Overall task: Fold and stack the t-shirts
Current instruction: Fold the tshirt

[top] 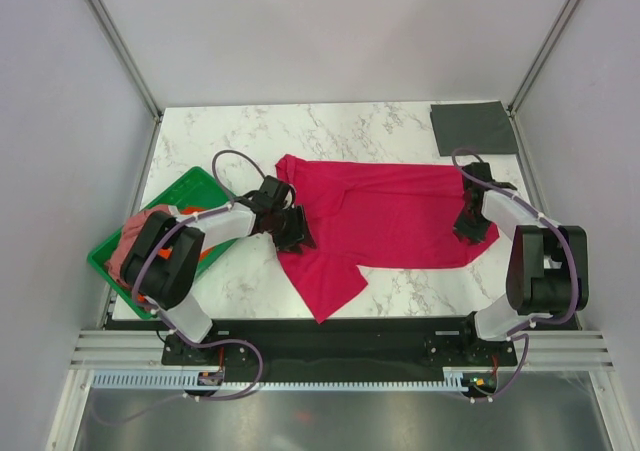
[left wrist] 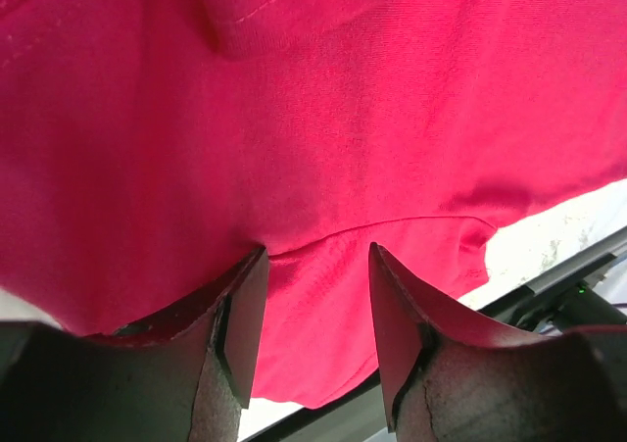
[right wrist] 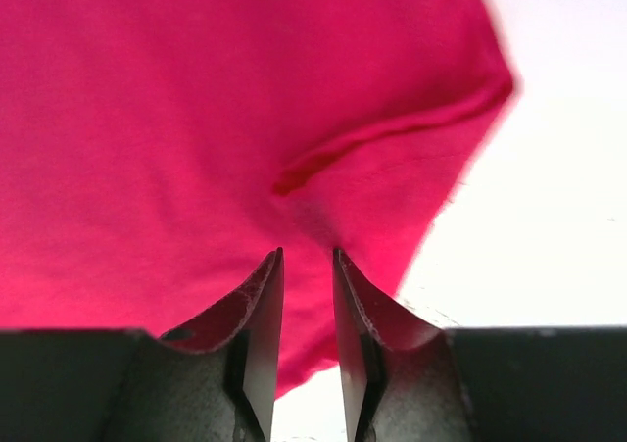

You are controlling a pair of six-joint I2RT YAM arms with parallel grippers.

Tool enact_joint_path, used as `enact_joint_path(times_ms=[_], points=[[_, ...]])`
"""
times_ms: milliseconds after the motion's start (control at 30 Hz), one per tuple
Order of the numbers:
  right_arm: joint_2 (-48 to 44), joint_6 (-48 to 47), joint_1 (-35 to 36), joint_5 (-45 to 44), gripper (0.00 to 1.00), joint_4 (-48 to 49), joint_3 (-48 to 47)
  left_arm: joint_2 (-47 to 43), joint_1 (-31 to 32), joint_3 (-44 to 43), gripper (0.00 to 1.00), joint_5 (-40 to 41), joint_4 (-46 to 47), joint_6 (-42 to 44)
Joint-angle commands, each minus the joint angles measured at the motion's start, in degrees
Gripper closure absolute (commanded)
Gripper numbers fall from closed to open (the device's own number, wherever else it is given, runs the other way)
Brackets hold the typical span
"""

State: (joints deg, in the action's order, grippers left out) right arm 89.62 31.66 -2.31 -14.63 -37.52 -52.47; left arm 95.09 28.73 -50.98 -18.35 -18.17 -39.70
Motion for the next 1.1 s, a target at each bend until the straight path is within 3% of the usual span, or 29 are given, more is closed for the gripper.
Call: enact_joint_path(times_ms=[0,100,267,333,400,433,500,567,833,1067], points=[[-1.03,4.10,0.02,-10.19,0.67,-5.87,-1.13,0.63,-0.08,1.41,0.46,3.05,2.35,-2.31],[-6.02,13.31,-0.07,-19.26,0.70,-15.11,-0.28,0.10,-0.08,2.73,0.46,4.90,2.35,-2.57],[-20.78,24.58,-0.07,-20.26,0.66,-16.53,5.97,-0.34,0.01,4.14,0.45,5.34,2.44,-3.19],[-21.51,27.04,-0.07,-20.96,0.66,-17.93,4.75,-0.87,0.01,4.31,0.45,5.08,2.44,-3.10],[-21.25,24.00,0.02,-18.43,0.64,-14.19,3.26,-1.66,0.10,4.22,0.45,4.73,2.44,-3.27],[-20.20,15.80,0.11,-15.02,0.62,-10.68,3.16,-1.92,0.18,4.05,0.45,4.55,2.35,-3.36],[-18.53,8.02,0.37,-5.96,0.59,-2.75,2.64,-2.89,0.45,3.78,0.45,4.55,2.44,-3.36],[-15.38,-0.52,0.90,-5.49,0.56,-0.81,2.20,-3.94,0.54,3.70,0.45,4.29,2.53,-3.80],[-8.34,-8.28,0.90,-7.78,0.55,2.54,-0.17,-7.63,0.89,0.54,0.45,-0.37,2.35,-3.54],[-4.29,-11.09,0.90,-4.44,0.57,3.95,-2.29,-11.76,0.89,1.23,0.44,-5.46,2.35,-3.19]])
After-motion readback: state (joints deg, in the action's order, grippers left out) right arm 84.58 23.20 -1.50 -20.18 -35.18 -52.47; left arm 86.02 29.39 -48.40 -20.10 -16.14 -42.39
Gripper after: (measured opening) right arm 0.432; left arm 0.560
